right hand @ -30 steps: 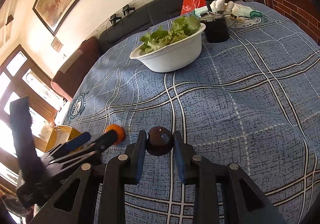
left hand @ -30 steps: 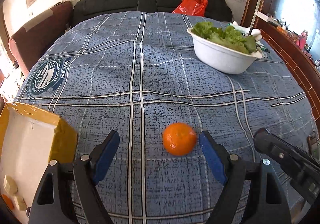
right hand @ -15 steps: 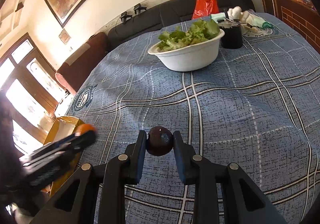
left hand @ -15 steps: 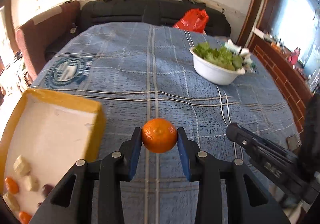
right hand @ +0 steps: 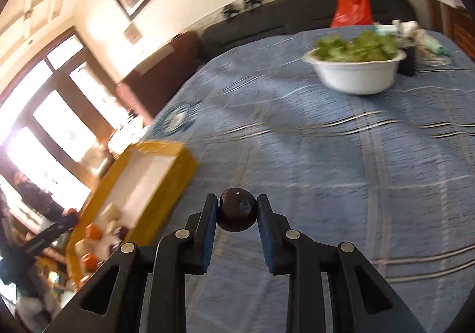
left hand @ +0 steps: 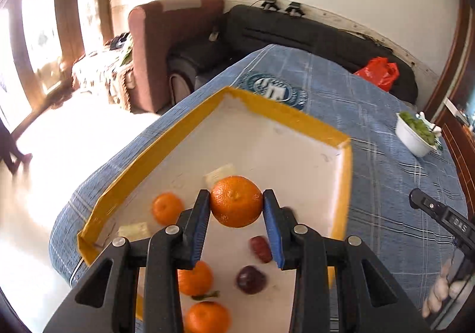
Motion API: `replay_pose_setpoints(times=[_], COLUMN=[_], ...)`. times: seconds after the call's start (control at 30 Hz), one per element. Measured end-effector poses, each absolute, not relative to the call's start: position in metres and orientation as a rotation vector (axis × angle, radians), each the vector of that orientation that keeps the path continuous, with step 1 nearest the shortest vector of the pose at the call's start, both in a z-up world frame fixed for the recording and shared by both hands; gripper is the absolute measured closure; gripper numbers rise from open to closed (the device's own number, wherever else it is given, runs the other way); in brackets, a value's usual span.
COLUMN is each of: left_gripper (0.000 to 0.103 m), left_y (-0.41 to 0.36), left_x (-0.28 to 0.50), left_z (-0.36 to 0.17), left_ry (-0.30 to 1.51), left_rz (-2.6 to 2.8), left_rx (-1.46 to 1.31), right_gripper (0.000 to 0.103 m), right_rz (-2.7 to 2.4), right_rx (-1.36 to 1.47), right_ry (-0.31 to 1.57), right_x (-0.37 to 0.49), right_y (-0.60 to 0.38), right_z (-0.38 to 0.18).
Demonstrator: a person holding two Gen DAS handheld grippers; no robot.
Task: Organize fruits
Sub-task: 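Carry the plum and orange into the tray and open both tools, then withdraw both open tools from the tray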
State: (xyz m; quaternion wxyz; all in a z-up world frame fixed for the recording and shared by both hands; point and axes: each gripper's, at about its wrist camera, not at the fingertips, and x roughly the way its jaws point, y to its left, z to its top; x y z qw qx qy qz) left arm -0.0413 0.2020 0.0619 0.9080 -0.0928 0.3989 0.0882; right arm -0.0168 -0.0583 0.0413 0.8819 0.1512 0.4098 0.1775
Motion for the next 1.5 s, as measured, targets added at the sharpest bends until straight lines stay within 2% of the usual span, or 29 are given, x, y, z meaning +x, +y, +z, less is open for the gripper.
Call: replay_pose_setpoints(times=[0.37, 0.43, 0.47, 0.5, 0.8, 0.97, 1.1, 1.23, 1.33, 1.5], left_gripper=[0.067, 0.058, 0.049, 0.044, 0.035, 0.031, 0.030, 0.030, 0.030, 0.018], left_y=[0.236, 0.239, 0.242, 0.245, 0.288, 0.308, 0.311, 0.299, 0.282, 0.241], left_x=[-0.029, -0.031, -0.033, -0.037, -0.068, -0.083, -0.094, -0.103, -0.113, -0.133], left_z=[0.028, 0.029, 0.032, 0.034, 0.061, 0.068, 0.072, 0.082, 0.096, 0.124], left_ry=[0.859, 0.855, 0.846, 0.834, 0.742, 0.703, 0.683, 0.650, 0.610, 0.495], left_rz=[0.157, 0.139, 0.130, 0.128, 0.193, 0.259, 0.286, 0.308, 0.329, 0.390], left_rx=[-0.240, -0.245, -0.252, -0.255, -0.310, -0.338, -0.350, -0.326, -0.278, -0.154], right_gripper=[0.073, 0.073, 0.073, 0.073, 0.071, 0.068, 0.063, 0.063, 0.049, 0.047], right_rz=[0.627, 0.637, 0.640, 0.640, 0.626, 0.613, 0.602, 0.569, 0.539, 0.496], right_rx=[0.173, 0.158, 0.148, 0.134, 0.018, -0.053, -0.044, -0.013, 0.019, 0.114], right_ry=[0.988, 1.000, 1.006, 1.011, 1.103, 1.086, 1.052, 0.965, 0.868, 0.802], right_x=[-0.005, 0.000, 0.003, 0.007, 0.026, 0.022, 0.014, 0.000, -0.018, -0.042], right_y=[0.099, 0.115, 0.124, 0.133, 0.183, 0.192, 0.183, 0.163, 0.139, 0.094], right_z=[0.033, 0.030, 0.029, 0.027, -0.005, -0.001, 0.015, 0.036, 0.056, 0.072])
